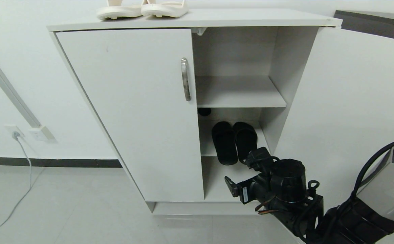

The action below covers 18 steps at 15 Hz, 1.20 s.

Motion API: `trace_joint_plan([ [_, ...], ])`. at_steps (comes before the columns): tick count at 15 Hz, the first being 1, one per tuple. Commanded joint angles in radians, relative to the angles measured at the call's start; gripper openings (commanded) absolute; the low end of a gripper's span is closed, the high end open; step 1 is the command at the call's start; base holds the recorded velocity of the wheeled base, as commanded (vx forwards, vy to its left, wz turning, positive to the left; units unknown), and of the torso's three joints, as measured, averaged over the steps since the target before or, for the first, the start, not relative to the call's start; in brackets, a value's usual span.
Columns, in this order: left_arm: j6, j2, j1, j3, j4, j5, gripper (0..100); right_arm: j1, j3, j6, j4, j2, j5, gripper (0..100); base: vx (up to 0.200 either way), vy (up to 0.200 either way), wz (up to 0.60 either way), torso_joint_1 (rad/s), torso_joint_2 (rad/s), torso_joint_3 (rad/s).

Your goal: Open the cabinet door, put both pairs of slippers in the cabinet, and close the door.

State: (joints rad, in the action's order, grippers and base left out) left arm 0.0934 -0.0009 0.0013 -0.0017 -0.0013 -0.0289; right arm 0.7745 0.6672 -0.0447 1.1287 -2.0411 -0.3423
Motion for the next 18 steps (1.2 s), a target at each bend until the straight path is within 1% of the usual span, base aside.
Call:
trace_joint_plan([
  [1, 0.000, 0.001, 0.000, 0.000, 0.000, 0.003, 0, 0.003, 0.002, 0.000, 0.000, -0.007, -0.001, 100, 0.000, 0.000, 0.00, 0.002, 0.00, 0.207],
  [6, 0.000, 0.001, 0.000, 0.000, 0.000, 0.006, 0, 0.011, 0.000, -0.001, 0.002, -0.011, 0.000, 100, 0.000, 0.000, 0.00, 0.000, 0.00, 0.189],
  [10, 0.000, 0.001, 0.000, 0.000, 0.000, 0.006, 0, 0.014, -0.015, -0.001, 0.026, -0.016, -0.001, 100, 0.000, 0.000, 0.00, 0.000, 0.00, 0.000],
  [14, 0.000, 0.002, 0.000, 0.000, 0.000, 0.006, 0, 0.014, -0.017, 0.005, 0.091, -0.054, -0.001, 100, 0.000, 0.000, 0.00, 0.000, 0.00, 0.000],
  [17, 0.000, 0.001, 0.000, 0.000, 0.000, 0.006, 0, 0.014, -0.018, 0.014, 0.098, -0.056, -0.001, 100, 0.000, 0.000, 0.00, 0.000, 0.00, 0.000],
  [18, 0.000, 0.001, 0.000, 0.000, 0.000, 0.006, 0, 0.014, -0.021, 0.014, 0.102, -0.056, -0.001, 100, 0.000, 0.200, 0.00, 0.002, 0.00, 0.002],
])
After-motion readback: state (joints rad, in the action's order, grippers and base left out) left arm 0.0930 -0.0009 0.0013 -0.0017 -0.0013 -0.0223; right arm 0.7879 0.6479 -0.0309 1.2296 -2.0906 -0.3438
